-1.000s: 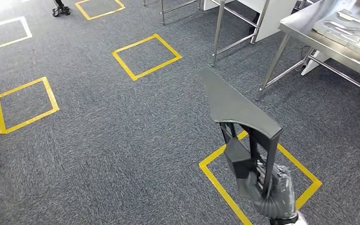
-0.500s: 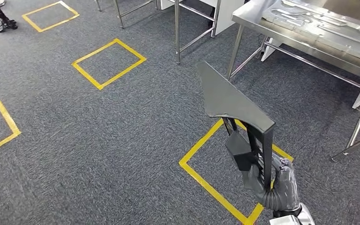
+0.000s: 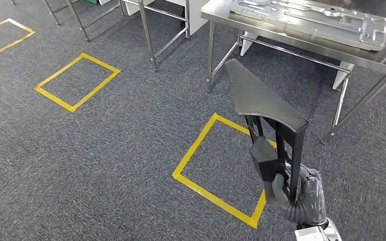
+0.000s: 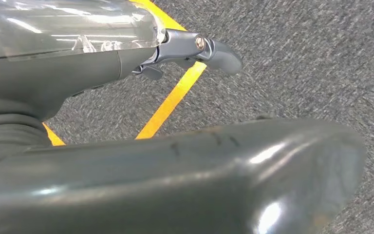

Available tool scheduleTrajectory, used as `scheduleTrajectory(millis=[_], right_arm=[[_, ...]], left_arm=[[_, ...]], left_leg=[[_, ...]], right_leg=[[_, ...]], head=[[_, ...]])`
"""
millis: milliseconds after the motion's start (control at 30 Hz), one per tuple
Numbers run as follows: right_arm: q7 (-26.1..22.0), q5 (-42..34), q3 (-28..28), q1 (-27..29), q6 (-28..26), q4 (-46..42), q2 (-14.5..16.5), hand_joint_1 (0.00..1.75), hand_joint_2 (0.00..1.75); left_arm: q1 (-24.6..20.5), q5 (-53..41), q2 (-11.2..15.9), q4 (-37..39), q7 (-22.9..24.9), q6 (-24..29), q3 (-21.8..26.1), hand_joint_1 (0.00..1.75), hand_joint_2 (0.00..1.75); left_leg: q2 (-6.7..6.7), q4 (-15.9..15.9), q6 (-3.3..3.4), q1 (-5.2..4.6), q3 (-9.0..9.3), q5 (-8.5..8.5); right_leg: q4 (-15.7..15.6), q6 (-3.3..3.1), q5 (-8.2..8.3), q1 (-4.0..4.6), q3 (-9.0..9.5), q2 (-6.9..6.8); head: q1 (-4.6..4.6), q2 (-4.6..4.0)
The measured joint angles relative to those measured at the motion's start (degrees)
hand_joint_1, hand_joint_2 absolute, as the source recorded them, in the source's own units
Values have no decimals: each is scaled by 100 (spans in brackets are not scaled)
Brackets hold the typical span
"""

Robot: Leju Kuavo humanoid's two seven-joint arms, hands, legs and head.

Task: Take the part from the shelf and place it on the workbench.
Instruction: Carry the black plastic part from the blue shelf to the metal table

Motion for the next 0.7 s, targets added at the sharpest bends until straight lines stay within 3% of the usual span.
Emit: scheduleTrajectory(millis=[33,100,167,233,267,333,400,467,533,567,600,667,700], right_arm=[[15,-2,15,29,-40,-4,0,175,175],[48,20,54,85,-123,-19,1,175,175],[61,47,98,133,-189,-29,1,175,175],[66,57,126,193,-236,-29,1,175,175],[70,54,136,219,-257,-28,1,175,175],[84,29,156,239,-301,-28,-2,175,175],[104,-19,178,229,-348,-24,-13,175,175],[136,-54,199,218,-383,-14,-34,175,175],[155,-60,215,225,-393,-9,-55,175,175],[155,-60,219,234,-395,-7,-64,175,175],[155,-60,221,232,-397,-5,-82,175,175],[171,-77,228,213,-399,10,-124,175,175],[196,-92,237,200,-401,24,-141,175,175]], left_arm=[[-21,6,4,0,-3,0,1,0,0],[-46,4,4,0,-10,0,0,0,0],[-35,0,2,0,-15,0,-1,0,0],[-17,3,1,0,-11,-12,-1,0,0],[-14,9,1,0,-7,-28,-1,0,0],[-24,20,1,0,8,-74,-1,0,0],[-33,27,19,0,28,-101,2,0,0],[-48,34,42,0,46,-107,6,0,0],[-79,41,50,0,51,-107,8,0,0],[-94,44,47,0,51,-107,8,0,0],[-103,45,42,1,52,-107,8,0,0],[-90,67,30,2,64,-115,11,0,0],[-70,85,26,2,71,-123,16,0,0]], left_leg=[[-6,4,-36,13,28,-22],[-287,218,-87,51,-24,-201],[-634,865,-99,67,-316,-564],[-706,1539,-74,61,-668,-777],[-714,1636,-48,55,-749,-724],[-788,1188,42,28,-618,-329],[-1071,459,165,0,-341,20],[-1242,131,234,-25,-211,98],[-1130,40,247,-26,-163,130],[-1060,-29,255,-15,-130,168],[-981,-103,275,-1,-99,211],[-811,-188,303,-3,-75,253],[-732,-194,313,-8,-80,247]], right_leg=[[-3,-40,2,2,-2,67],[-16,-112,19,-4,-4,203],[-20,-165,30,5,-9,340],[-18,-193,32,39,-10,501],[-17,-198,34,57,-6,591],[-17,-203,38,86,8,772],[-16,-191,49,84,11,930],[-25,-134,76,45,-15,1076],[-52,-47,114,19,-37,1206],[-39,-12,105,29,-48,1149],[45,15,35,49,-90,1000],[546,54,-288,72,-325,588],[896,76,-469,62,-491,465]], head=[[0,0],[0,0],[0,0],[0,0],[0,0],[0,0],[1,0],[1,0],[0,0],[1,0],[1,0],[3,0],[4,0]])
